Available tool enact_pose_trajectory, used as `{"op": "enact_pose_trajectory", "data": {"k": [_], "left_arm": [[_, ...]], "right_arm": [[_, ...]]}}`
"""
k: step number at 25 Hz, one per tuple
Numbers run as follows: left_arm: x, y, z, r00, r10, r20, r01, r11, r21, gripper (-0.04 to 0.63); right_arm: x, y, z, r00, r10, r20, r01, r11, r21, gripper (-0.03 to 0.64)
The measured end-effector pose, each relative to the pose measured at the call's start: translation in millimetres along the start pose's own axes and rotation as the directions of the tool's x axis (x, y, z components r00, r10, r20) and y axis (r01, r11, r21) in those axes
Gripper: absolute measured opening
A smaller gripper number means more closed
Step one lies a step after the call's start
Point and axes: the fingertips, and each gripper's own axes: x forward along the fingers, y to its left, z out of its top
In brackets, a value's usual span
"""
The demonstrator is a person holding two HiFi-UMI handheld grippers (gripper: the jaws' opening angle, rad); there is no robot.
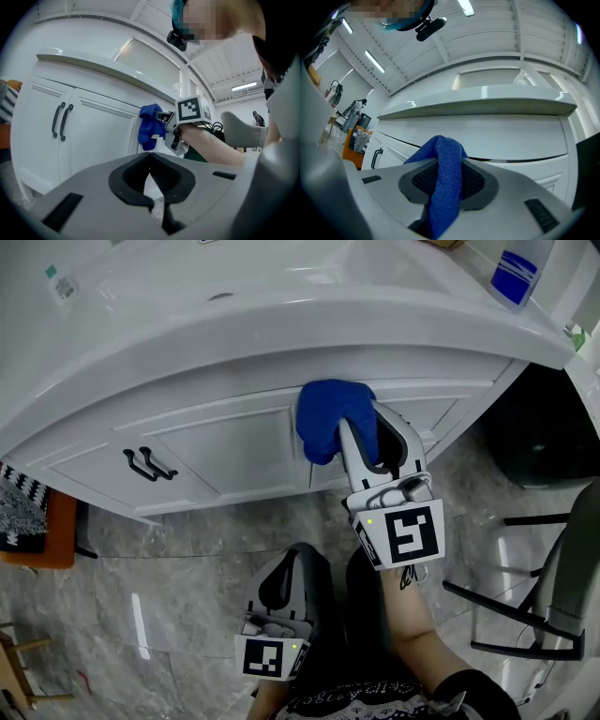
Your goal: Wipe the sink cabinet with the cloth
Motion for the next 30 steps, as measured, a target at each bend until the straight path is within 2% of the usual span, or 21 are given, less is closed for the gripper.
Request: {"op": "enact_pose_trajectory", "data": {"k": [5,10,23,30], "left_arm": [[6,-4,3,1.0,-0.021,0.015,0.021,0.999,0.033,0.005],[16,-17,6,0.999,-0.042,0.017,0.042,0.998,-0.037,0.005],[30,-61,19,0.986,-0.159,0.056,0.162,0.985,-0.052,0.005],[27,-65,13,0.986,-0.165,0.031,0.166,0.985,-0.053,0.005]], "right_arm": [[-1,-1,-1,1.0,0.0,0.006,0.0,1.0,0.002,0.106],[-3,-2,-2,1.0,-0.003,0.021,0.004,0.999,-0.043,0.106],[-13,-24,-12,0.999,-0.043,0.008,0.044,0.998,-0.052,0.106],[-19,-42,-16,0.997,-0.083,-0.001,0.083,0.996,-0.04,0.106]]}}
